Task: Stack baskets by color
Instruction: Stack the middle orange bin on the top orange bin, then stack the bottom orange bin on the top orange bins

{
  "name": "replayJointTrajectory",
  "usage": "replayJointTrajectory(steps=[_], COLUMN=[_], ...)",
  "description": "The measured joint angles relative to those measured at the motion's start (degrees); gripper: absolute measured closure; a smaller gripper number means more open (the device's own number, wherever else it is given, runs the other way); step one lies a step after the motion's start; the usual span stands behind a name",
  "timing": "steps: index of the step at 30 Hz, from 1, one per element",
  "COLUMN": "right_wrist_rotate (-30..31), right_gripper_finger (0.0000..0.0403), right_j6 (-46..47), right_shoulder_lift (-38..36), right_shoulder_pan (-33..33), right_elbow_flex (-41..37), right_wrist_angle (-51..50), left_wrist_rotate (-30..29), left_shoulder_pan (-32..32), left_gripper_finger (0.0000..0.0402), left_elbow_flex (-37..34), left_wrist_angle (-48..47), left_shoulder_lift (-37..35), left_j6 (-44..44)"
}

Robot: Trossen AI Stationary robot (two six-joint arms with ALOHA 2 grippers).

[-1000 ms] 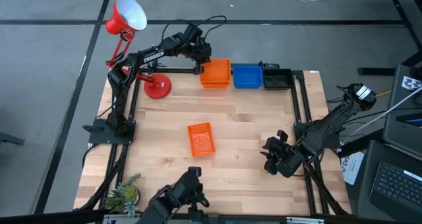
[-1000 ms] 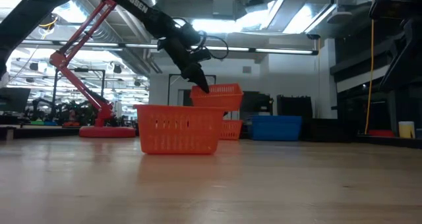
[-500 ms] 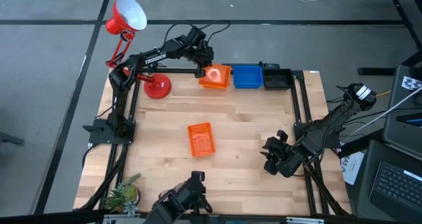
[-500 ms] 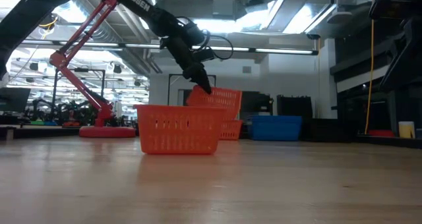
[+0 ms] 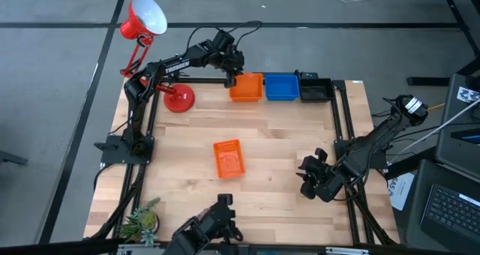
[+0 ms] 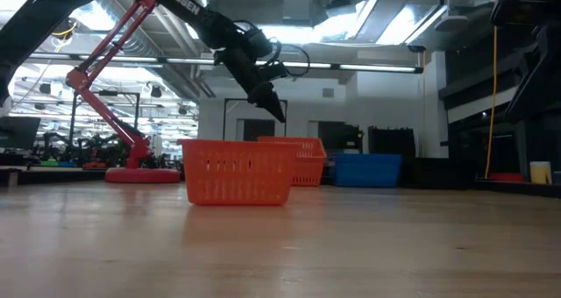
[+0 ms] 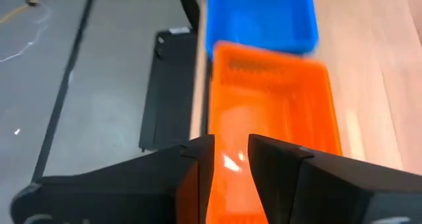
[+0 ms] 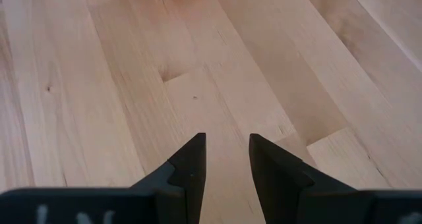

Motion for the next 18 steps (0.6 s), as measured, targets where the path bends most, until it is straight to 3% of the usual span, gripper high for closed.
replayJointTrajectory(steps=[4,11,18], right_wrist_rotate=[0.0,0.0,-0.2], right_gripper_finger=[0.0287,0.0287,0.0287], right_j6=[0.0,0.0,0.0], right_shoulder_lift=[0.0,0.0,0.0], right_shoulder_pan=[0.0,0.0,0.0], right_elbow_flex=[0.0,0.0,0.0], right_wrist_angle=[0.0,-0.1,-0.1], left_wrist_rotate=[-1.4,-27.3,-37.3], left_shoulder_pan=[-0.5,-6.9,-10.9], left_gripper_finger=[0.0316,0.0340,0.0350], left_elbow_flex=[0.0,0.0,0.0], left_wrist_angle=[5.2,6.9,13.6], left_shoulder_lift=[0.0,3.6,8.9], left_j6=[-4.2,6.3,9.1])
